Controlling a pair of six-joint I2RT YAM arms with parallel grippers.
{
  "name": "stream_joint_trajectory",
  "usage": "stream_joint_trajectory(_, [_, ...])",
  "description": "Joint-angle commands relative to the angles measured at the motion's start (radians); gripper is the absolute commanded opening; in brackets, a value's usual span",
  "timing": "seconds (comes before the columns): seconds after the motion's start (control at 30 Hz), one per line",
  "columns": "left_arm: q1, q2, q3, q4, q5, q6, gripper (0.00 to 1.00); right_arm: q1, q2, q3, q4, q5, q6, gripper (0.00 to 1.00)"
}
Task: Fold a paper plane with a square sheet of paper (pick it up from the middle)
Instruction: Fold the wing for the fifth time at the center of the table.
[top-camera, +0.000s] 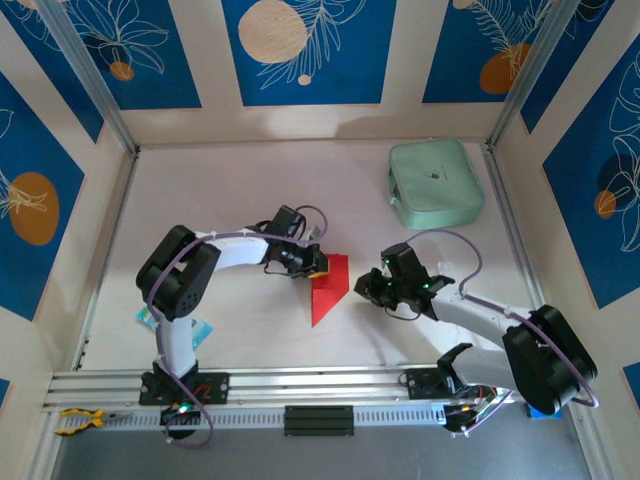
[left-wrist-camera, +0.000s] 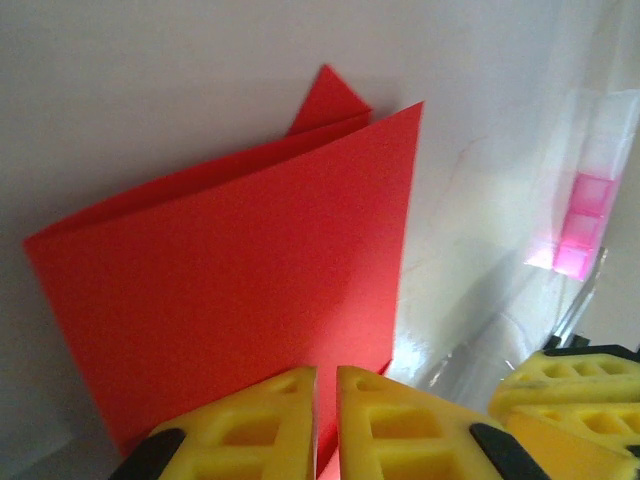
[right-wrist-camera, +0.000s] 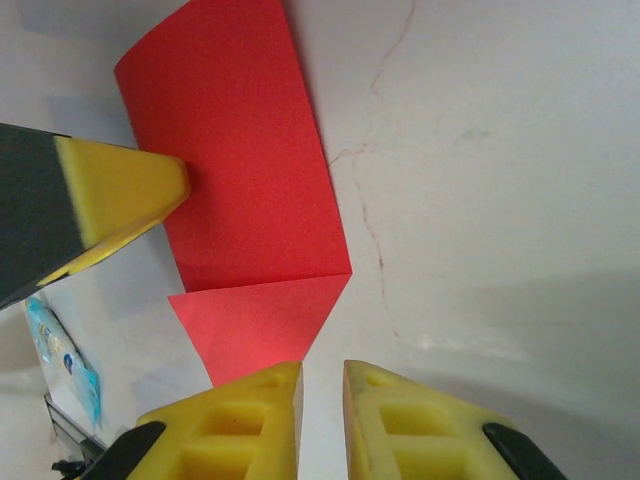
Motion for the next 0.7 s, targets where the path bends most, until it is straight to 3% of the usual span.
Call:
stream_joint_trajectory(0.0, [-0.009, 0.011, -0.031, -0.021, -0.055, 0.012, 0.13, -0.004, 0.036, 0.036, 0.026, -0.057, -0.021, 0.20])
stream_joint_trajectory(0.3, [-0.005, 0.028, -0.121, 0.082, -0.042, -0.030, 0.11, -0.004, 0.135, 0.058, 0.087, -0.107, -0.014, 0.23])
stream_joint_trajectory(0.67, [0.005, 0.027, -0.135, 0.102, -0.024, -0.035, 0.10, -0.026, 0.214, 0.086, 0.062, -0.106, 0.009, 0.35])
